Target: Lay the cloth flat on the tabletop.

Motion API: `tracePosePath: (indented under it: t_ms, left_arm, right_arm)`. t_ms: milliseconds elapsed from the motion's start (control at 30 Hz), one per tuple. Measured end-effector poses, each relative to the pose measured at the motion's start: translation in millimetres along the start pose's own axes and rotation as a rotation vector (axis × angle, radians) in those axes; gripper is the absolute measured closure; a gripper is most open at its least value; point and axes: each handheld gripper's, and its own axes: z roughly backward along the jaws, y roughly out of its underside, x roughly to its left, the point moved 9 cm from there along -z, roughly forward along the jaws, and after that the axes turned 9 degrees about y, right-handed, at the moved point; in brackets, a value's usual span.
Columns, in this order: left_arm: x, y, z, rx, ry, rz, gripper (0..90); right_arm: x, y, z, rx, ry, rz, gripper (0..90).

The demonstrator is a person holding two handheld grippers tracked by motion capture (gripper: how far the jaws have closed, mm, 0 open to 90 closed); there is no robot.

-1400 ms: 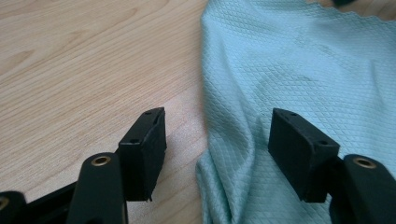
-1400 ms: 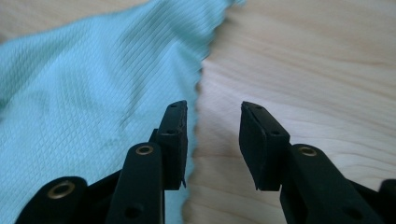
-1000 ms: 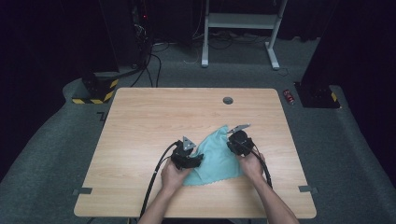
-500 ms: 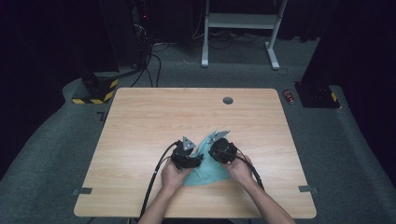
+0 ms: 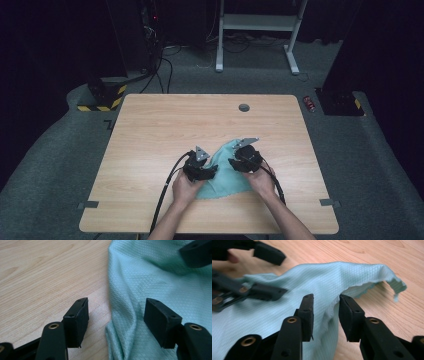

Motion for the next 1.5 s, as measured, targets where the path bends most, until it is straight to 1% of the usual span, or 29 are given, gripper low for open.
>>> tracePosePath:
  t_ms: [33,100,133,267,333,400,433,467,500,533,567,600,667,733,800,833,867,933,1000,1033,1100,1167,1200,1233,1300,1333,1367,1433,1500]
  left_arm:
    - [0.0,0.0,0.0,0.000,0.000,0.000,36.6]
    - [0.1,0.0,0.1,0.000,-0.001,-0.002,36.6]
    - [-0.1,0.0,0.1,0.000,-0.001,-0.001,36.6]
    - [-0.5,0.0,0.3,-0.002,0.002,-0.003,37.9]
    - [-0.3,0.1,0.6,-0.002,0.003,0.004,37.9]
    - [-0.2,-0.1,0.8,-0.005,0.010,0.002,38.8]
    - [-0.2,-0.4,0.8,-0.009,0.015,0.003,40.0]
    - [0.7,-0.9,1.9,-0.008,0.010,0.000,41.1]
    - [1.3,-1.9,3.0,-0.011,0.008,-0.001,42.6]
    - [2.3,-3.6,4.7,-0.021,0.007,0.001,43.6]
    - [3.8,-6.1,6.6,-0.034,0.010,0.013,44.2]
    - [5.1,-7.1,6.9,-0.025,0.013,0.017,44.6]
    - [7.6,-11.6,5.7,0.016,0.020,0.015,44.5]
    - [9.4,-18.7,4.7,0.027,0.025,0.013,45.8]
    - [11.9,-25.3,2.9,0.030,0.039,0.033,48.8]
    - [12.9,-27.1,1.8,0.035,0.043,0.034,50.9]
    - [13.7,-29.3,0.4,0.028,0.054,0.042,54.2]
    - [14.7,-28.9,-3.8,0.058,0.080,0.056,61.1]
    - [16.2,-28.7,-6.4,0.075,0.089,0.057,69.5]
    - [15.8,-28.9,-7.2,0.080,0.100,0.056,73.0]
    - [12.5,-29.6,-8.7,0.080,0.130,0.077,79.4]
    - [12.3,-29.1,-10.2,0.083,0.147,0.089,82.9]
    - [12.0,-28.6,-10.7,0.085,0.153,0.097,85.4]
    - [12.1,-28.7,-10.7,0.083,0.156,0.102,87.6]
    - [11.4,-31.4,-8.5,0.068,0.159,0.110,89.1]
    - [10.9,-33.6,-6.4,0.060,0.157,0.105,89.4]
    - [8.9,-36.1,-4.3,0.051,0.159,0.109,89.5]
    - [5.0,-41.3,-0.3,0.045,0.157,0.090,89.6]
    - [-1.8,-47.2,2.4,0.059,0.156,0.053,89.7]
  right_arm:
    - [-2.6,0.0,-5.6,0.015,0.018,0.002,72.1]
    - [-6.6,2.9,-12.2,0.039,0.022,-0.004,86.7]
    - [-9.6,4.5,-13.2,0.042,0.026,-0.002,89.2]
    - [-23.5,12.6,-0.4,0.020,0.042,-0.032,89.5]
    - [-32.3,21.0,4.4,0.023,0.049,-0.057,89.4]
    - [-41.4,30.4,3.1,0.036,0.055,-0.083,89.3]
    - [-44.8,34.3,0.7,0.039,0.043,-0.099,89.2]
    - [-47.2,37.6,-2.0,0.043,0.039,-0.109,88.4]
    - [-48.4,40.2,-4.5,0.045,0.045,-0.118,86.9]
    - [-48.9,41.5,-5.9,0.044,0.043,-0.113,85.9]
    - [-48.5,42.9,-7.8,0.040,0.038,-0.119,84.4]
    - [-48.7,44.0,-9.7,0.032,0.035,-0.111,82.4]
    - [-47.8,45.0,-10.3,0.020,0.022,-0.117,78.9]
    - [-47.3,46.3,-8.8,-0.002,0.008,-0.121,73.9]
    - [-47.9,48.1,-7.0,-0.022,-0.002,-0.127,69.9]
    - [-48.7,49.6,-6.6,-0.030,0.002,-0.126,68.5]
    - [-49.4,51.0,-6.4,-0.035,0.007,-0.123,66.8]
    - [-51.3,54.8,-7.0,-0.046,0.014,-0.126,63.5]
    - [-52.4,56.8,-6.7,-0.069,0.009,-0.135,61.7]
    - [-52.8,57.5,-6.6,-0.077,0.009,-0.133,61.2]
    - [-52.1,58.2,-6.8,-0.094,0.013,-0.124,59.9]
    - [-51.0,58.8,-7.4,-0.116,0.028,-0.110,59.4]
    - [-50.6,59.0,-7.6,-0.124,0.030,-0.113,59.2]
    - [-50.6,59.3,-7.6,-0.129,0.030,-0.114,59.1]
    - [-51.1,59.8,-7.7,-0.137,0.032,-0.112,57.8]
    - [-51.7,60.1,-8.0,-0.145,0.033,-0.111,56.8]
    - [-52.2,60.3,-8.1,-0.147,0.032,-0.112,56.0]
    - [-52.5,60.3,-8.2,-0.145,0.036,-0.113,55.1]
    - [-52.8,60.5,-8.3,-0.143,0.038,-0.118,54.2]
